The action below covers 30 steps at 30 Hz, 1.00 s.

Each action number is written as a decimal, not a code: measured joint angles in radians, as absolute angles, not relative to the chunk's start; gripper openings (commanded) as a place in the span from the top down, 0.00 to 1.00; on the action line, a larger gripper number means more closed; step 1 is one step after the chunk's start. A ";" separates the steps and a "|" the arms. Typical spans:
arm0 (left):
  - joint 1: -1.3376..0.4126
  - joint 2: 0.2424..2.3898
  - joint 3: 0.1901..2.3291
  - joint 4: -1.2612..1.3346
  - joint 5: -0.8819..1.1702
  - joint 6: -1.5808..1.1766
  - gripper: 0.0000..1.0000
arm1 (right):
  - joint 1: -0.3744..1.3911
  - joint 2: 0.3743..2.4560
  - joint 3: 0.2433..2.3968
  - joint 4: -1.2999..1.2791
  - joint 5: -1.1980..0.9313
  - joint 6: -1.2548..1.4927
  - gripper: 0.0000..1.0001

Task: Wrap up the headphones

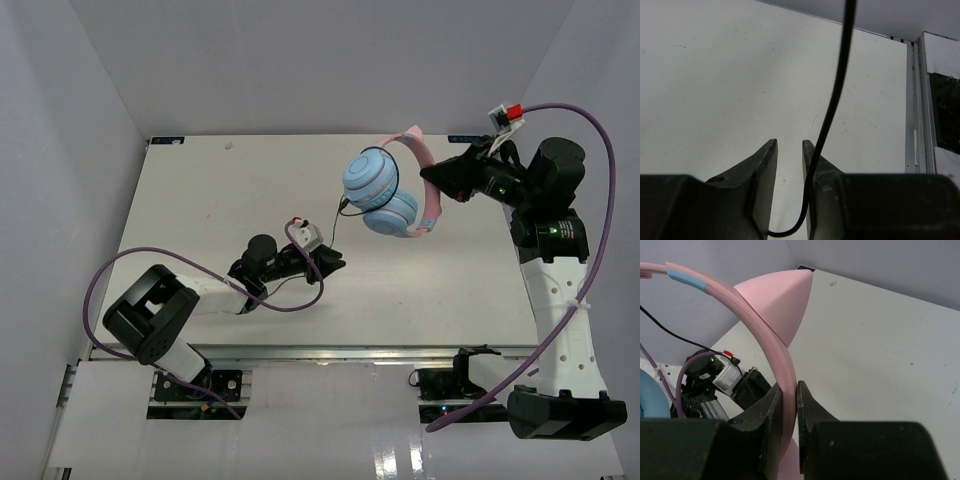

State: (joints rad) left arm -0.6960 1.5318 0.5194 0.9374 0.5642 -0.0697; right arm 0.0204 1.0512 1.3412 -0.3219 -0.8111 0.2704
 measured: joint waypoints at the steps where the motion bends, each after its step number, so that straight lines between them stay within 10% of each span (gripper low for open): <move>1: -0.696 1.532 0.519 0.947 0.557 -0.075 0.85 | 0.020 1.046 1.347 -0.319 -0.783 0.284 0.92; 4: -0.697 1.531 0.519 0.974 0.531 -0.101 0.98 | 0.020 1.039 1.358 -0.318 -0.677 0.341 0.92; 18: -0.842 1.625 0.816 0.786 0.406 -0.181 1.00 | 0.130 1.100 1.264 -0.294 -0.110 0.451 0.92; 30: -0.954 1.690 1.102 0.233 0.336 -0.062 0.99 | 0.347 1.225 0.934 0.005 0.491 -0.003 0.92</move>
